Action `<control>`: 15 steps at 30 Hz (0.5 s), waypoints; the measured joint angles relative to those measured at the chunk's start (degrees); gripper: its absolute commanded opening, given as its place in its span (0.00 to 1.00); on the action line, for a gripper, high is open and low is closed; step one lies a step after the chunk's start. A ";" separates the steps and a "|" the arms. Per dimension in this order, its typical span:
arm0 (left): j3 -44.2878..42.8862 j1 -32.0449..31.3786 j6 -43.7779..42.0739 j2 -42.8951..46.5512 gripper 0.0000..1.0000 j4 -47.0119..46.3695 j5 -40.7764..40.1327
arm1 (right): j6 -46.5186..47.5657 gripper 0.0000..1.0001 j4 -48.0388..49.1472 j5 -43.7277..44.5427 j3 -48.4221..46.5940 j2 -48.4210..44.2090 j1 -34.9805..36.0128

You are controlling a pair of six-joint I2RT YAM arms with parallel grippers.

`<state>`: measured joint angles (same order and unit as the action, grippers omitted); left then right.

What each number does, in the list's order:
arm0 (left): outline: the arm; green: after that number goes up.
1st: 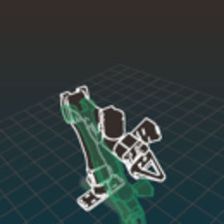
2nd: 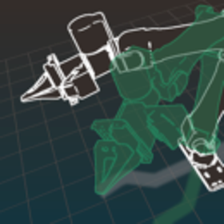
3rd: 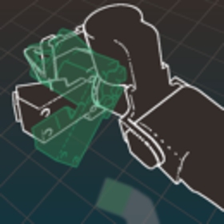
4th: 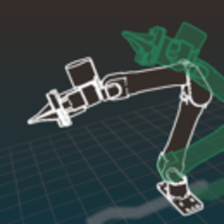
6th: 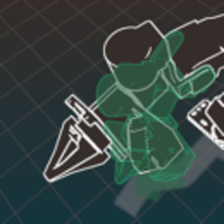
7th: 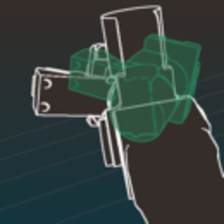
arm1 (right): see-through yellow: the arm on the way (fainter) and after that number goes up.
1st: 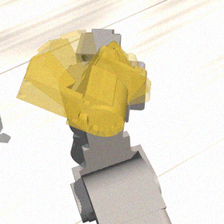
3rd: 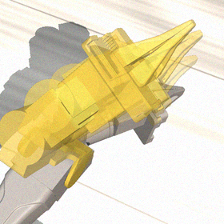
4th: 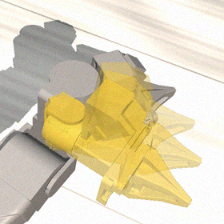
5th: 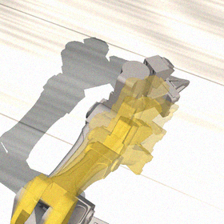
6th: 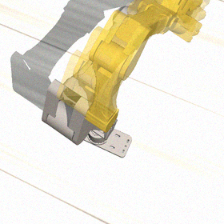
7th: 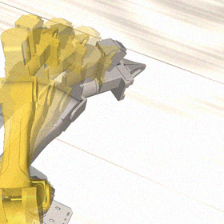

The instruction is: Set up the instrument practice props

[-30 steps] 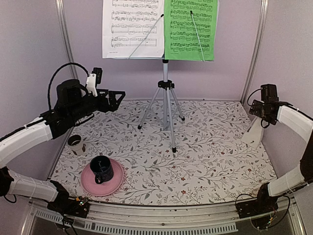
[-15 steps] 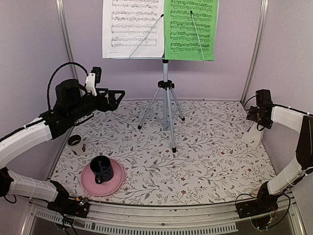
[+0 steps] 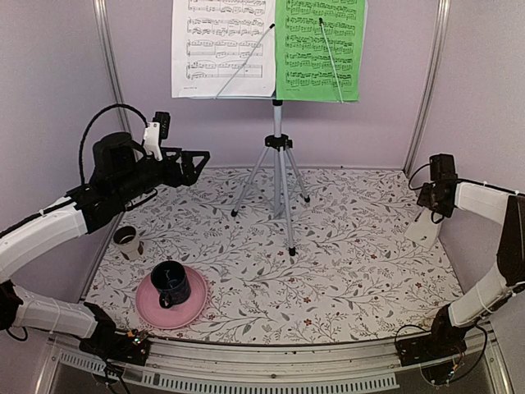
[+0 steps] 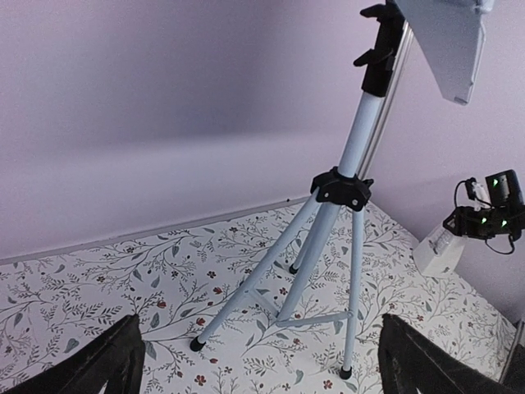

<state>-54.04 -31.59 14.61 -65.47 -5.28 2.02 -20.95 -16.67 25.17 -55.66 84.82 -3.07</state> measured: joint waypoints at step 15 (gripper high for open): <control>0.66 0.00 -0.55 -0.79 0.99 -1.88 2.36 | 13.94 0.43 4.44 -26.25 5.99 -8.85 1.95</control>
<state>-53.39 -31.59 14.06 -66.26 -7.16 4.38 -7.01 -12.23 -1.08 -49.67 75.96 -1.13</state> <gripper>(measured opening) 0.994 0.671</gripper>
